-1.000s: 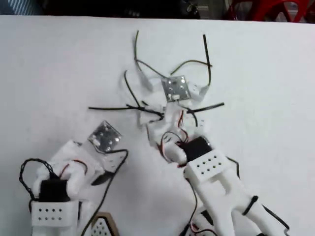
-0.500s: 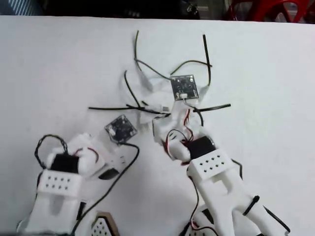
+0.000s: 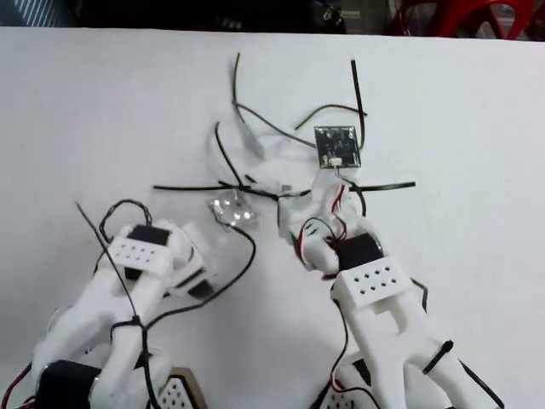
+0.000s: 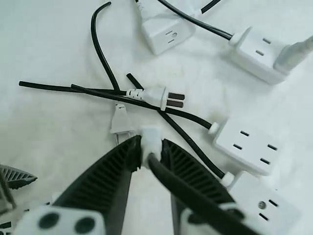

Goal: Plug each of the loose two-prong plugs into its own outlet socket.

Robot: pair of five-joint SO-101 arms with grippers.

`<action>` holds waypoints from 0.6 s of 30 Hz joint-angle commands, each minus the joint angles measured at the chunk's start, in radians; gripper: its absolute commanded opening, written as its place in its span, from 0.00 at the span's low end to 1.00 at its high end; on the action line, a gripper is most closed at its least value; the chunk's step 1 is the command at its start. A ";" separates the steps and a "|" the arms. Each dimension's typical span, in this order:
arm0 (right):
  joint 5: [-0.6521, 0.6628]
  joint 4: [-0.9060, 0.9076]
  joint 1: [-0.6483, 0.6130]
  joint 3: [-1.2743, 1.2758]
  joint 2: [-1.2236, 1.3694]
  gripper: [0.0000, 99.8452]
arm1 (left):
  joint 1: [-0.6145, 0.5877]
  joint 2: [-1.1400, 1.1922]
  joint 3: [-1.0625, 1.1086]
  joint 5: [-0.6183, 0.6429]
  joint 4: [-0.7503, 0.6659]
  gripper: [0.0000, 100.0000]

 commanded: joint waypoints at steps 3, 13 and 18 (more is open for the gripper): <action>-0.009 -0.021 0.008 -0.009 -0.031 0.02 | -0.005 0.005 -0.137 0.181 -0.034 0.29; -0.009 -0.013 0.002 -0.008 -0.031 0.02 | -0.030 -0.002 -0.222 0.167 0.098 0.29; -0.009 0.031 -0.061 -0.005 -0.061 0.02 | -0.119 -0.004 -0.394 0.163 0.292 0.29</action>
